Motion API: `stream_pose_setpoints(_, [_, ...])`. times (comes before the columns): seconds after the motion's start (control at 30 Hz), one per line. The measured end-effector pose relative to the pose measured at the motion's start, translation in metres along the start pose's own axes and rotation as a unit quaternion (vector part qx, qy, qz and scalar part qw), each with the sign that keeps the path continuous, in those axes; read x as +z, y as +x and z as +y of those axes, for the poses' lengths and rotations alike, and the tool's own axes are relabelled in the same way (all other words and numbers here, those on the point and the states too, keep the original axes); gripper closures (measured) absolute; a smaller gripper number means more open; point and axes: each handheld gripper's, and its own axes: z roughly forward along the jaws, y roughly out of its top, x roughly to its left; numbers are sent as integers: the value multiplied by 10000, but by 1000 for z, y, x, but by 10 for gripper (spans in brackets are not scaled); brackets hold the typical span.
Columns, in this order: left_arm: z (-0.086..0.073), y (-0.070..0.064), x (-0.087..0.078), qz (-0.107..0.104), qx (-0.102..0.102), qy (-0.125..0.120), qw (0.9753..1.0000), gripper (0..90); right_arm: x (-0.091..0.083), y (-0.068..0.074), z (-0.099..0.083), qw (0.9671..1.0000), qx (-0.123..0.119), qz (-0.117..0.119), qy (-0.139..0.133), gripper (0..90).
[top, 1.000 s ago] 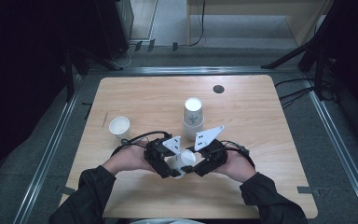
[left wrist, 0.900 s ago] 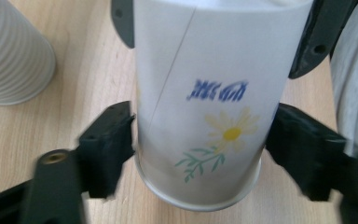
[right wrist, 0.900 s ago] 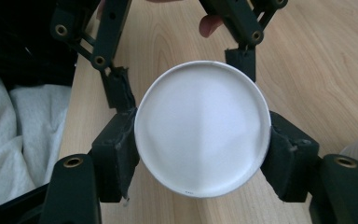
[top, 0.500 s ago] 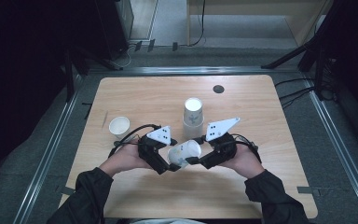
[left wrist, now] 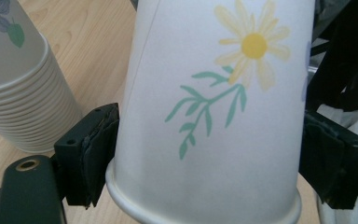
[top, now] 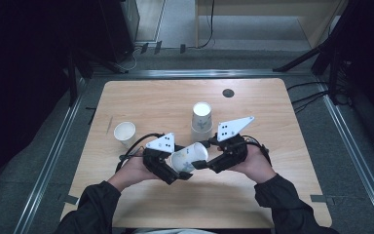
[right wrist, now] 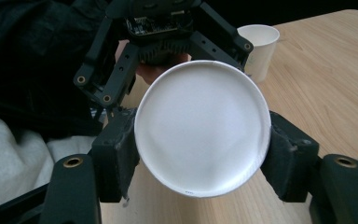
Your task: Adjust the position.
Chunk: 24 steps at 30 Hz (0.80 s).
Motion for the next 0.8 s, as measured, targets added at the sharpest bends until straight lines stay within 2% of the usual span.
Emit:
stream_pose_setpoints(0.1, [-3,1,-3,92,-41,-73,9999,163,0,-2,0,10000,29,56,-38,349])
stream_pose_setpoints(0.3, [-5,1,-9,112,-89,-189,9997,217,0,-5,1,9999,74,103,-87,352])
stream_pose_setpoints(0.5, [-5,2,-11,108,-63,-107,9999,244,2,-5,1,9999,47,122,-44,352])
stream_pose_setpoints(0.57, [-4,3,-12,102,-74,-105,9999,245,2,-4,0,9999,-24,104,-37,337])
stream_pose_setpoints(0.6, [-4,3,-13,99,-82,-96,9999,245,2,-4,0,9999,-72,89,-61,293])
stream_pose_setpoints(0.73, [-3,6,-21,166,-114,-42,9998,244,2,-4,0,9998,-140,-157,31,226])
stream_pose_setpoints(0.8, [-4,9,-25,200,-195,126,9995,244,2,-5,-3,9996,-137,-211,118,229])
